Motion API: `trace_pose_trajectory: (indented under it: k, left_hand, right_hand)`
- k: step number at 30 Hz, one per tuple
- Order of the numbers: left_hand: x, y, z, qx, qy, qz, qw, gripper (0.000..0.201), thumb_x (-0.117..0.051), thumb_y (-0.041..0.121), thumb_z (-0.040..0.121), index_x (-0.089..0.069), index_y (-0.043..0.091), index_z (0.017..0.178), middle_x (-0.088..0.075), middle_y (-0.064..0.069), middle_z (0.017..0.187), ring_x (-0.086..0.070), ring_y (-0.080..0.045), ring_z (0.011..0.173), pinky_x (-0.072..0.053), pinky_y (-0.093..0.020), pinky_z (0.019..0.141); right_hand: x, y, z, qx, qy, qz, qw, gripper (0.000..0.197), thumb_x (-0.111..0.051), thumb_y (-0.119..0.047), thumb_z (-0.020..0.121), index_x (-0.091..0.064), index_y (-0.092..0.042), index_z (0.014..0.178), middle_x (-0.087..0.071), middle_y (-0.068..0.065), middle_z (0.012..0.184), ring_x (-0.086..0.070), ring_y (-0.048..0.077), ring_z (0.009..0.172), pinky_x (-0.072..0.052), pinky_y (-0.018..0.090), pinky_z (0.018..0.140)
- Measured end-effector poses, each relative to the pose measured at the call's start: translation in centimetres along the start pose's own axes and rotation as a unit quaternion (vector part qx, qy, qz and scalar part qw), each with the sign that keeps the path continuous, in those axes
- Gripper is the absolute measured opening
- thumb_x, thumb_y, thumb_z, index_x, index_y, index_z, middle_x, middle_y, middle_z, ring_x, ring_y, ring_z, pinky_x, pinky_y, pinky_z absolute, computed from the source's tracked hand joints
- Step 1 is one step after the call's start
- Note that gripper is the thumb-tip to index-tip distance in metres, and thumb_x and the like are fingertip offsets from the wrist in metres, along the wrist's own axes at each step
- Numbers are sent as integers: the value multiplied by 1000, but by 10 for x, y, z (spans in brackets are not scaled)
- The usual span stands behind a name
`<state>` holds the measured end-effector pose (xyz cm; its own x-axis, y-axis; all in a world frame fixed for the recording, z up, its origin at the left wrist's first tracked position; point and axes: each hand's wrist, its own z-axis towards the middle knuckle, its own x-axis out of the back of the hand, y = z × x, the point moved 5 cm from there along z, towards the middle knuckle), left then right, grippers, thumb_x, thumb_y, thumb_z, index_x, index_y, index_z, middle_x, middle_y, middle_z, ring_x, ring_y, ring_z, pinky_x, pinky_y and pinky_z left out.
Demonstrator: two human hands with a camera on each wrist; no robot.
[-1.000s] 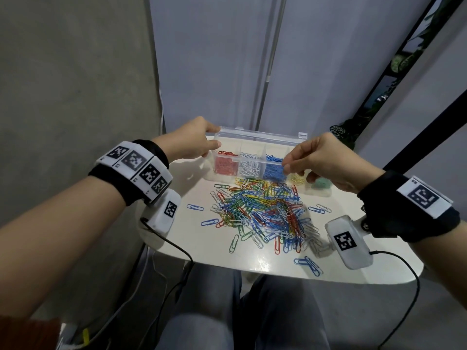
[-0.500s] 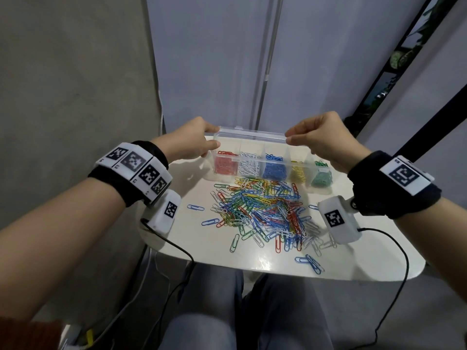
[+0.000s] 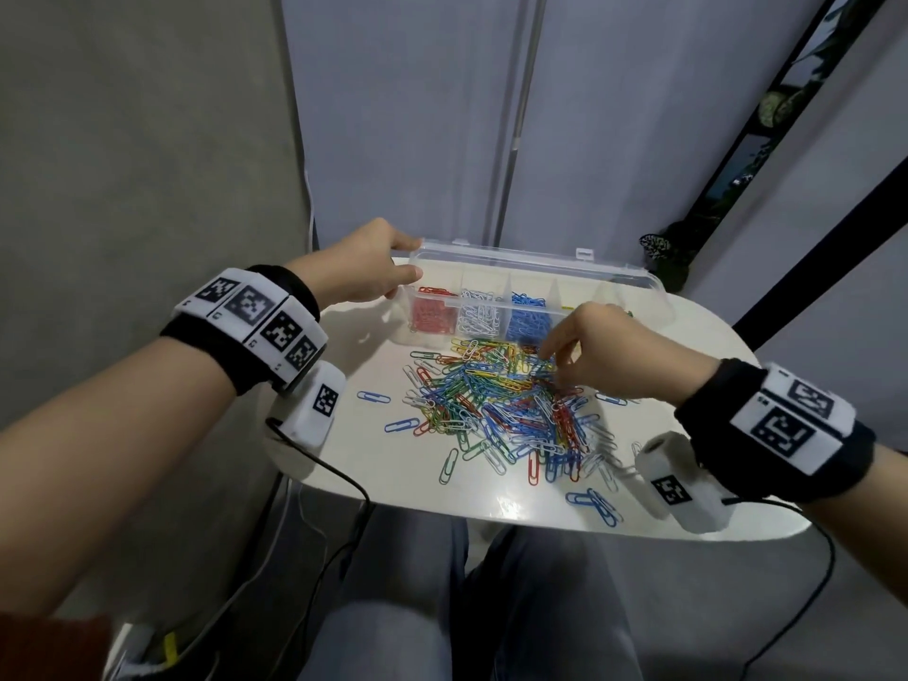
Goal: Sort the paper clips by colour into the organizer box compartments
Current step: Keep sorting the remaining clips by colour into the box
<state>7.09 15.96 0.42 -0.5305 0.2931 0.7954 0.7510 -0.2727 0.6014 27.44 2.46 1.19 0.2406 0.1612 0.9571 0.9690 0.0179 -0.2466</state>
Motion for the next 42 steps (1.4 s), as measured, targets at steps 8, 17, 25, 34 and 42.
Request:
trace_pose_trajectory:
  k: [8, 17, 25, 34, 42]
  left_hand:
    - [-1, -1, 2, 5, 2, 4, 1000, 51, -59, 25, 96, -44, 18, 145, -59, -4, 62, -41, -13, 47, -34, -26, 50]
    - [-2, -1, 4, 9, 2, 7, 1000, 51, -59, 24, 96, -44, 18, 144, -58, -4, 61, -42, -15, 47, -35, -26, 50]
    - [-1, -3, 4, 6, 3, -5, 1000, 51, -60, 24, 96, -45, 17, 144, -60, -4, 62, -47, -14, 52, -37, -26, 53]
    - [-1, -1, 3, 2, 1, -2, 1000, 51, -60, 24, 96, -45, 16, 144, -61, -6, 64, -46, -14, 51, -37, -26, 52]
    - [-2, -2, 1, 1, 1, -2, 1000, 51, -59, 24, 96, -44, 17, 144, -58, -4, 61, -44, -13, 50, -36, -26, 51]
  right_hand:
    - [-25, 6, -1, 54, 0, -123, 991, 26, -62, -7, 84, -69, -12, 108, -68, 11, 95, -59, 29, 87, -50, 33, 69]
    - [-13, 19, 5, -11, 52, 118, 992, 12, -73, 5, 73, -77, -6, 75, -64, -1, 59, -53, 3, 52, -39, 11, 50]
    - [2, 27, 0, -60, 70, 353, 931, 19, -73, 13, 74, -69, -3, 83, -64, 5, 62, -51, 0, 44, -36, 11, 44]
    - [3, 25, 0, -99, 52, 419, 901, 12, -73, 9, 75, -69, -2, 74, -63, -1, 53, -49, 4, 43, -39, 16, 42]
    - [0, 23, -4, -101, 36, 410, 906, 9, -77, -1, 76, -69, 3, 74, -69, 8, 61, -45, 9, 46, -38, 19, 42]
